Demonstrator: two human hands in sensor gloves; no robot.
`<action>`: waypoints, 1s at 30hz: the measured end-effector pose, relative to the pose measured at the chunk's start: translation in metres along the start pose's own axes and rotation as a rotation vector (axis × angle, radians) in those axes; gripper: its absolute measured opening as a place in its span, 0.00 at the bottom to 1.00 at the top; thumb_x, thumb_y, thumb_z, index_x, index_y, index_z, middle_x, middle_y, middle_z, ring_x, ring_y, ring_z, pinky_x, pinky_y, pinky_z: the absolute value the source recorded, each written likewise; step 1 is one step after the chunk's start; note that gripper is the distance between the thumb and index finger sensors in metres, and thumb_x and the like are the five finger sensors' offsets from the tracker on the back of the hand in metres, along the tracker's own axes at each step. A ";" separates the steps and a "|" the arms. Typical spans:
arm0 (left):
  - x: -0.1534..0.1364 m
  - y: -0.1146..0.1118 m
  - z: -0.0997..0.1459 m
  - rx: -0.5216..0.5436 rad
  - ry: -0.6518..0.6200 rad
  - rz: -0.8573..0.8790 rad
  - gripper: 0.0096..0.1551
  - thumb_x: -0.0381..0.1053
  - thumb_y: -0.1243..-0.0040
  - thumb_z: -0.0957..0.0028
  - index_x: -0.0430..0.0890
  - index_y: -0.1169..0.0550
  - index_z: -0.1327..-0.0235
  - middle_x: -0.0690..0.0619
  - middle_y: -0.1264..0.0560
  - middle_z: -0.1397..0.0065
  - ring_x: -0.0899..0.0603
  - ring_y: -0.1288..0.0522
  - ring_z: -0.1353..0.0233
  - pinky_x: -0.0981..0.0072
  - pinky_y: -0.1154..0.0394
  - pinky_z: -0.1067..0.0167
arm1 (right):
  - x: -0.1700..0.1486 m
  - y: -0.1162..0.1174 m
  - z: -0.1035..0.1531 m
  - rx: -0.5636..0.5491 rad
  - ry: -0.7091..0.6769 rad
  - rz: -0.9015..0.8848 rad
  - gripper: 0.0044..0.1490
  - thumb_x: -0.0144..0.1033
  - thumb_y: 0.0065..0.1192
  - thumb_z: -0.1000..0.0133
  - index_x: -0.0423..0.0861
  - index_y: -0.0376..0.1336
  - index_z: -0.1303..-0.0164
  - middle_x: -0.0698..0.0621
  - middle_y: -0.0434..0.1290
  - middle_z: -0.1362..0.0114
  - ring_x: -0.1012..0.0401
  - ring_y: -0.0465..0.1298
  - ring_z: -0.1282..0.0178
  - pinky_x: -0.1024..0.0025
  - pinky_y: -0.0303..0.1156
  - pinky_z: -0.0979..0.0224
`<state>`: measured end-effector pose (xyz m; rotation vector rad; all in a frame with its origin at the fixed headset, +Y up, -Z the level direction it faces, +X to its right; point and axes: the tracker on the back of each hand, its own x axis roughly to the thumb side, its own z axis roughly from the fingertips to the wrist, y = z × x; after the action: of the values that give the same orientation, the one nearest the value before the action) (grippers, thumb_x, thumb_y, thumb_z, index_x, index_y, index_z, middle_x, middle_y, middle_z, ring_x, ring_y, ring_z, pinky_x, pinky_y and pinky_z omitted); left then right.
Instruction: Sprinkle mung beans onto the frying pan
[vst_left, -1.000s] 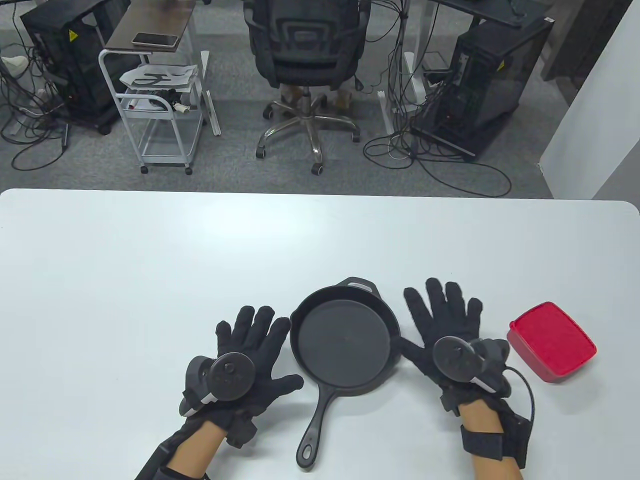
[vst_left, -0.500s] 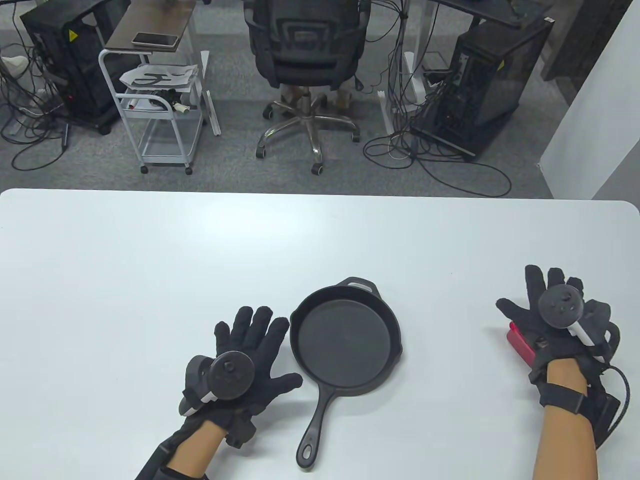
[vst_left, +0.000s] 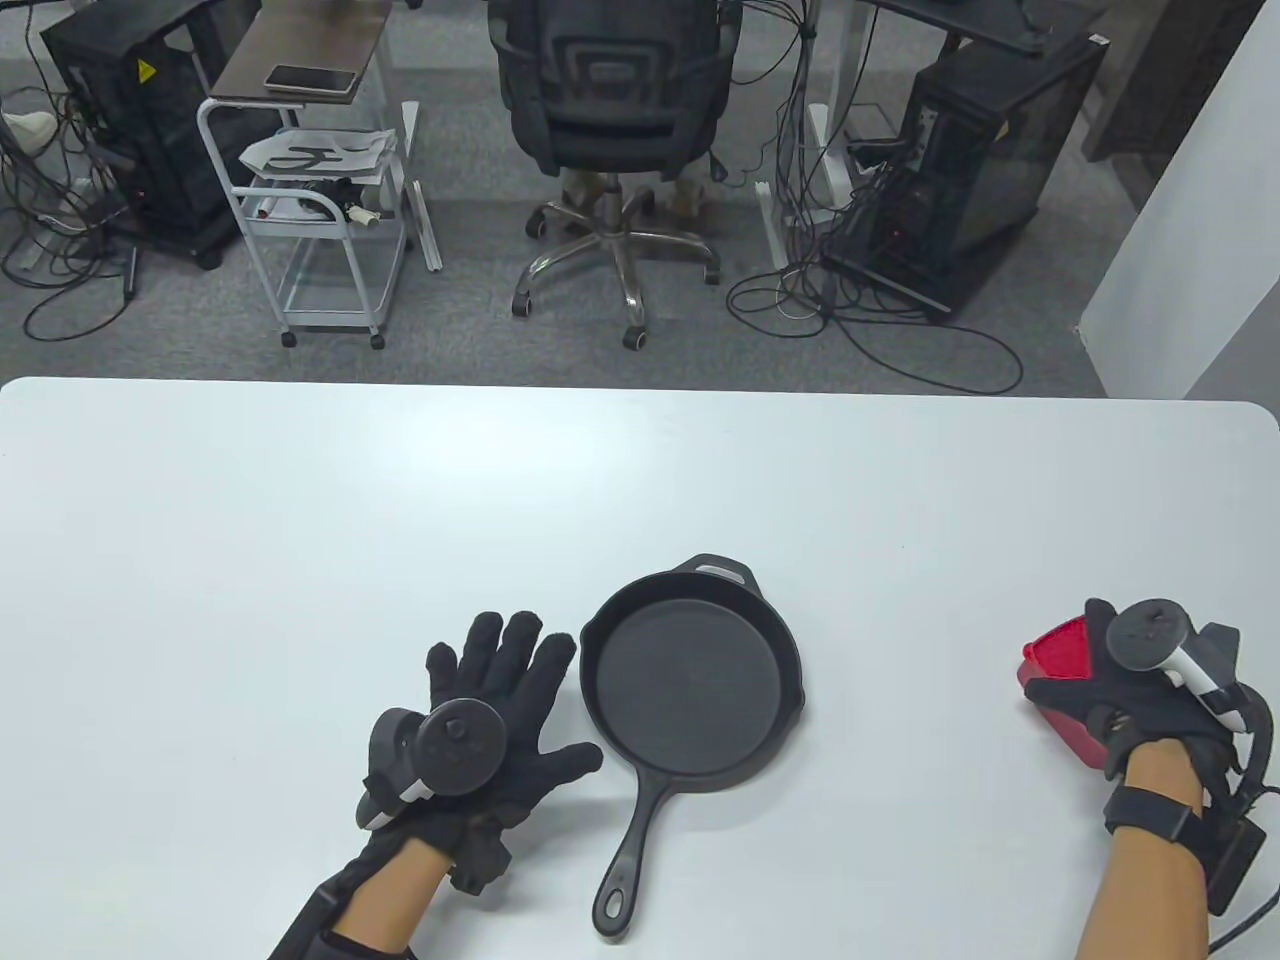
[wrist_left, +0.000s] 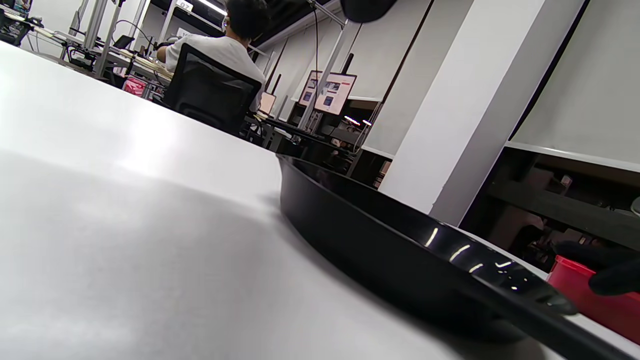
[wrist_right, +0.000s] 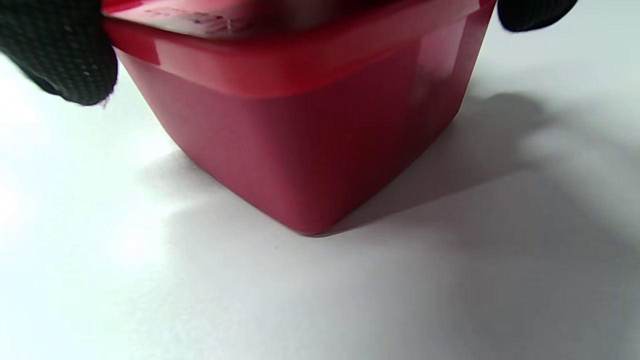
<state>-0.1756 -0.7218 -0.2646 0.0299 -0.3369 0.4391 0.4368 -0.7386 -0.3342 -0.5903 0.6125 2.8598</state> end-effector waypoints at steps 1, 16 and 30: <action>0.000 0.000 0.000 0.001 0.001 0.002 0.66 0.93 0.60 0.64 0.60 0.45 0.12 0.53 0.55 0.07 0.40 0.63 0.11 0.27 0.63 0.24 | 0.001 0.000 0.002 -0.013 0.002 0.007 0.72 0.78 0.71 0.51 0.65 0.30 0.15 0.33 0.32 0.07 0.30 0.42 0.13 0.19 0.53 0.25; 0.002 0.000 0.000 0.000 -0.011 0.007 0.66 0.93 0.60 0.64 0.59 0.44 0.13 0.52 0.54 0.08 0.40 0.63 0.11 0.27 0.63 0.24 | 0.064 -0.011 0.044 -0.126 -0.291 0.144 0.75 0.82 0.70 0.54 0.63 0.31 0.13 0.29 0.39 0.09 0.28 0.51 0.17 0.21 0.60 0.28; -0.014 0.005 -0.001 -0.033 0.049 0.114 0.65 0.93 0.63 0.63 0.60 0.44 0.12 0.51 0.52 0.08 0.38 0.57 0.11 0.29 0.52 0.22 | 0.250 -0.012 0.156 -0.221 -0.790 0.295 0.75 0.83 0.69 0.53 0.62 0.30 0.13 0.29 0.39 0.08 0.28 0.51 0.17 0.22 0.60 0.28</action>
<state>-0.1888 -0.7230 -0.2706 -0.0326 -0.2986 0.5460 0.1588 -0.6441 -0.3099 0.6558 0.2563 3.0774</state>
